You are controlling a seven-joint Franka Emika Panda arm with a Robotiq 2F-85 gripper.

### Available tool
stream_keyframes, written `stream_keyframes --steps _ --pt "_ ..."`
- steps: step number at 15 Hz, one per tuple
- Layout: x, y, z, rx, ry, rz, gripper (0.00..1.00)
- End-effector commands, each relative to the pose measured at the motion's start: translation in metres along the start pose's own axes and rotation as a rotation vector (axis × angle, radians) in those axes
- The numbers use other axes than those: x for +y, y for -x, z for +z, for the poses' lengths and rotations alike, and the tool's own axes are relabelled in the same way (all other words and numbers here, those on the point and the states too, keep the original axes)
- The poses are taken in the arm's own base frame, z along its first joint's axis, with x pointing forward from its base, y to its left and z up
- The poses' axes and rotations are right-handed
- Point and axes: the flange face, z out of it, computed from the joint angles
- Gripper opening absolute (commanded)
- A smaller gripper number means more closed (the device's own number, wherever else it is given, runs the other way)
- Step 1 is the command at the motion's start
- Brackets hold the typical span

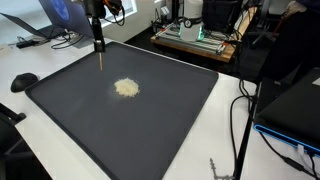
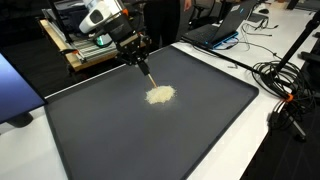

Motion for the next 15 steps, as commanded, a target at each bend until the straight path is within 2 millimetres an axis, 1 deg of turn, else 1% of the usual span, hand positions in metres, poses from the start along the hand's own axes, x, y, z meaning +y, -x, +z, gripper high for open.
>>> stream_keyframes --steps 1,4,8,10,12,15 --pt "-0.03 0.02 -0.004 0.01 0.099 -0.086 0.03" --pt "-0.048 0.026 0.0 0.001 0.19 -0.147 0.03" --pt "-0.063 0.027 -0.003 -0.024 0.288 -0.215 0.03" --pt "-0.07 0.028 -0.005 -0.043 0.315 -0.246 0.03" --pt "-0.078 0.032 -0.005 -0.078 0.337 -0.281 0.03" --pt "-0.09 0.039 0.0 -0.145 0.357 -0.328 0.03"
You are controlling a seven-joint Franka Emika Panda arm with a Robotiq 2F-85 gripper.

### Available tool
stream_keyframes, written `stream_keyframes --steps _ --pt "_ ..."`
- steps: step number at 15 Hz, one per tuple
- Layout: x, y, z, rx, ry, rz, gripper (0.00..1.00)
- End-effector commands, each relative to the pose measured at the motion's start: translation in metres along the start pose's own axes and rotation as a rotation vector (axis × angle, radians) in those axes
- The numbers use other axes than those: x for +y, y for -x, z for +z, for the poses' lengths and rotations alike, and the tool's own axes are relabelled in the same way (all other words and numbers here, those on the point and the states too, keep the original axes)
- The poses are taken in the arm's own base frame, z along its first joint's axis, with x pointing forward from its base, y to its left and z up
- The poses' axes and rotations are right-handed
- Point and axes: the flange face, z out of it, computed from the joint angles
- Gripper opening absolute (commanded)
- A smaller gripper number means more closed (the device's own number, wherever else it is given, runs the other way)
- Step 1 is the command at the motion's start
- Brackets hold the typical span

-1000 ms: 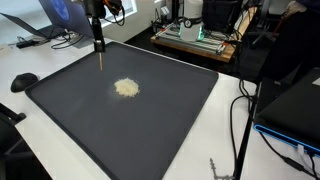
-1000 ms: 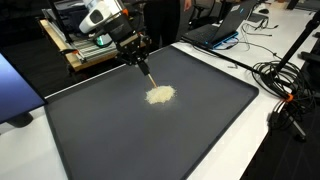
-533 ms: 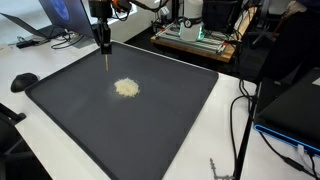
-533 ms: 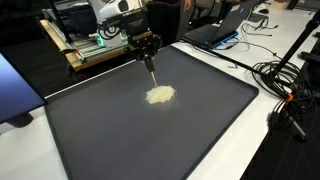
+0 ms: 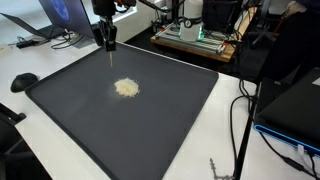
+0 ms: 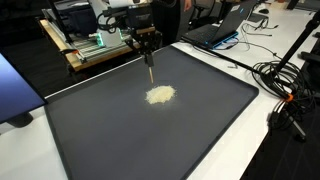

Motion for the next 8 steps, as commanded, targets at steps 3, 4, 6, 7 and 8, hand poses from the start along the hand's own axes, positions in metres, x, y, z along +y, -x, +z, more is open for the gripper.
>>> stream_keyframes --steps 3,4,6,7,8 --pt "-0.027 0.006 -0.002 -0.06 0.032 -0.065 0.03" --pt "-0.032 0.007 0.001 -0.063 0.036 -0.077 0.03" --pt "-0.04 0.007 0.006 -0.056 0.048 -0.086 0.03" --pt "-0.043 0.007 0.009 -0.063 0.05 -0.09 0.03" --pt "-0.045 0.007 0.013 -0.065 0.054 -0.092 0.03"
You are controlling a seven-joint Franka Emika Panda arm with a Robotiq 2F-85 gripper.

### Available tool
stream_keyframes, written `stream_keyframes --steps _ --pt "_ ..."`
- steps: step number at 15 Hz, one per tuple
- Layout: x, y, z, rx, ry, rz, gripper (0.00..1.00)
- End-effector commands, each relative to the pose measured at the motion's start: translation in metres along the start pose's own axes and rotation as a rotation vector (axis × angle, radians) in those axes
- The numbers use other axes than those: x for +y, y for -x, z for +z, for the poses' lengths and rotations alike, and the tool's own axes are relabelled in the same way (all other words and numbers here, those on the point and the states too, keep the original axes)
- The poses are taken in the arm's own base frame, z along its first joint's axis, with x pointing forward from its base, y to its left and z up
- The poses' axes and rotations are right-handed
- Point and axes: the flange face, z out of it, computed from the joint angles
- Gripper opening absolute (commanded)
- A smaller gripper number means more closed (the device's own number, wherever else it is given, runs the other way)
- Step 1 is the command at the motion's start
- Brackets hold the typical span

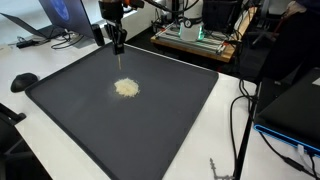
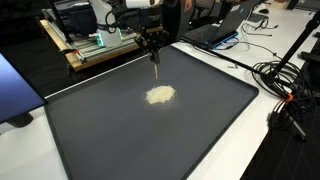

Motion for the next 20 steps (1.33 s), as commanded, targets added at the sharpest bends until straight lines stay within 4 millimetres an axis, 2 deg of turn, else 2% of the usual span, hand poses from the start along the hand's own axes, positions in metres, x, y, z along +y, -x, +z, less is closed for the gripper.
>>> stream_keyframes --steps 1,11,20 --pt "-0.011 -0.005 0.009 -0.017 0.027 -0.009 0.03" --pt "-0.032 -0.023 0.046 -0.052 0.046 -0.012 0.03" --pt "-0.038 -0.035 0.077 -0.123 0.099 0.01 0.03"
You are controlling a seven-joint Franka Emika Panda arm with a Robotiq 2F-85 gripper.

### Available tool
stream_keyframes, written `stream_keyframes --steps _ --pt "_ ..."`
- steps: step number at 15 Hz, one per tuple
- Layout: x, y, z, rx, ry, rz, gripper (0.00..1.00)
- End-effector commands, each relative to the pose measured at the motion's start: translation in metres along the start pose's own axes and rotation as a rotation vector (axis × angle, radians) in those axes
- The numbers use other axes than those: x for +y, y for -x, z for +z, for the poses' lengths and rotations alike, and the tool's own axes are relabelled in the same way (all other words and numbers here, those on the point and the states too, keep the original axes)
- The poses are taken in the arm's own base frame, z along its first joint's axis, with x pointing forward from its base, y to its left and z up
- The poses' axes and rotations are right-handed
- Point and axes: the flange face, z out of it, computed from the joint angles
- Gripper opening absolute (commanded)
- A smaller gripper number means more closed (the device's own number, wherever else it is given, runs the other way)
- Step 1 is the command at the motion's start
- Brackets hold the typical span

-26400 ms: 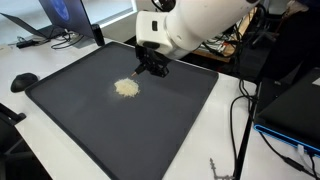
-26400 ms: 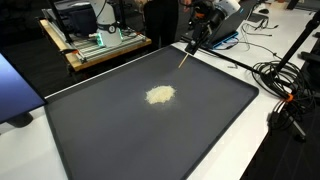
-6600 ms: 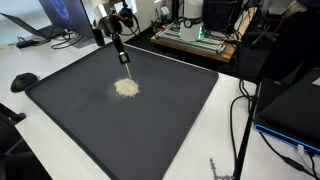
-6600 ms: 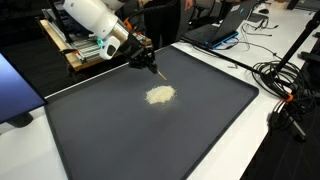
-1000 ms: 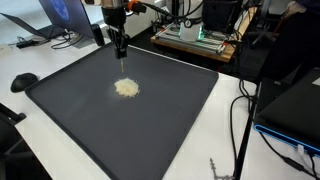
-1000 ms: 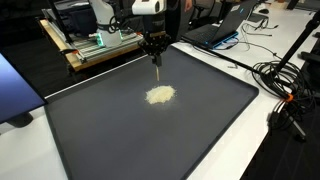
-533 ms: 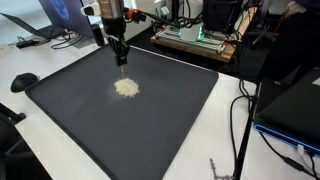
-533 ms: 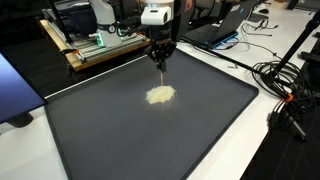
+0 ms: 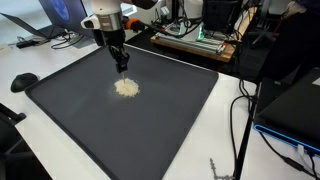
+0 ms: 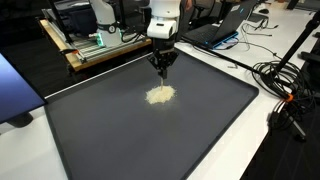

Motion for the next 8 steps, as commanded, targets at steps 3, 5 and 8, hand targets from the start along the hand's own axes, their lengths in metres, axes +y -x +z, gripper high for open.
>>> stream_keyframes --steps 3,5,8 --pt "-0.006 -0.013 0.012 -0.036 0.051 0.014 0.03" --pt "-0.008 -0.015 0.02 -0.052 0.063 0.018 0.03" --pt "-0.01 -0.017 0.034 -0.083 0.074 0.026 0.03"
